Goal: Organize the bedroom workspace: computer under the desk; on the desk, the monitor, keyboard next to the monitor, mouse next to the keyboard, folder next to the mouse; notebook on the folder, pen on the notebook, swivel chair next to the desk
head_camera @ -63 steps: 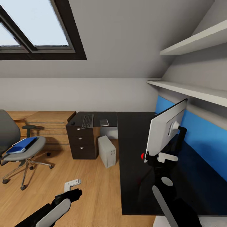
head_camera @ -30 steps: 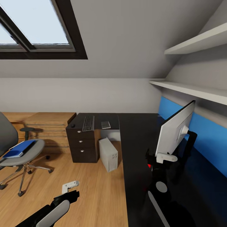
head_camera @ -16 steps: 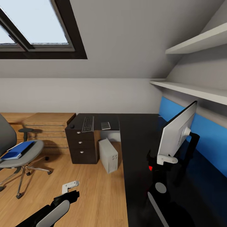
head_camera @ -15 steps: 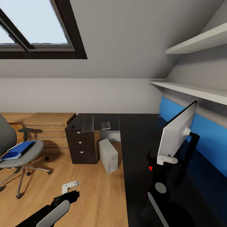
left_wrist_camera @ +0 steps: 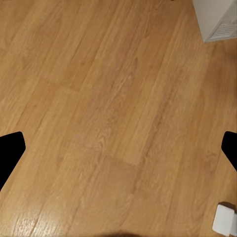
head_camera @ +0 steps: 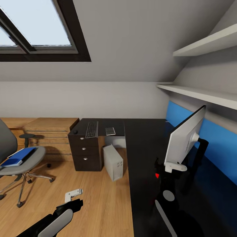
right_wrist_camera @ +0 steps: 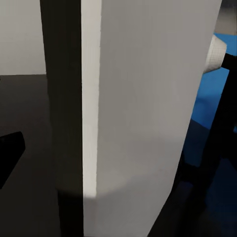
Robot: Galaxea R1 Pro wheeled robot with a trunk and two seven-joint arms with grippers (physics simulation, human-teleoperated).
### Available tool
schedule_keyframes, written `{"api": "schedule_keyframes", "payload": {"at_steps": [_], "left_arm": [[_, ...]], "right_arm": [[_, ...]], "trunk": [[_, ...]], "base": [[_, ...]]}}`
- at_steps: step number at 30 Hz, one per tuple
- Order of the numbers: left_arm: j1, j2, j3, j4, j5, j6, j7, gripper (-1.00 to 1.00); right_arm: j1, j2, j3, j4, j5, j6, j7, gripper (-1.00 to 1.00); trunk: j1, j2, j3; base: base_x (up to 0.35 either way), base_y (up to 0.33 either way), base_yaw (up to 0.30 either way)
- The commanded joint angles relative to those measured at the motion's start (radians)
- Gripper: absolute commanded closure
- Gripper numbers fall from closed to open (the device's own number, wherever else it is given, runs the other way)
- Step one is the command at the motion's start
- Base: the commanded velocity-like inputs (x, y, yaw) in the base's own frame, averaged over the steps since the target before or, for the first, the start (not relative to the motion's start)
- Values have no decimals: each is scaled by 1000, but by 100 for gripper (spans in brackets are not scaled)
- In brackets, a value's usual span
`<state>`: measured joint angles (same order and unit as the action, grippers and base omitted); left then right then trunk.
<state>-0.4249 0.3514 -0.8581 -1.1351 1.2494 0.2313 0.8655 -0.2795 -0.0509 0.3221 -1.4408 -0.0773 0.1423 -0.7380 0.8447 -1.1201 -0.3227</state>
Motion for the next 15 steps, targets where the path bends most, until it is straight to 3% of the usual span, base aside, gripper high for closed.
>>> {"api": "schedule_keyframes", "payload": {"at_steps": [1, 8, 11, 15], "left_arm": [[-2, 1, -3, -2, 2, 3, 6, -100], [-2, -10, -4, -2, 0, 3, 6, -100], [-2, -18, -1, -2, -24, 3, 6, -100], [-2, -19, -1, -2, -30, 3, 6, -100]], "right_arm": [[-1, -1, 2, -2, -5, 7, -8, -100], [-1, -1, -1, -2, -6, 4, -52, -100], [-1, -1, -1, -1, -7, 2, -89, -100], [-1, -1, -1, -1, -7, 2, -94, -100]], "trunk": [[0, -1, -1], [0, -1, -1], [0, -1, -1], [0, -1, -1]], "base": [[0, 0, 0], [0, 0, 0], [0, -76, 0], [0, -58, 0]]}}
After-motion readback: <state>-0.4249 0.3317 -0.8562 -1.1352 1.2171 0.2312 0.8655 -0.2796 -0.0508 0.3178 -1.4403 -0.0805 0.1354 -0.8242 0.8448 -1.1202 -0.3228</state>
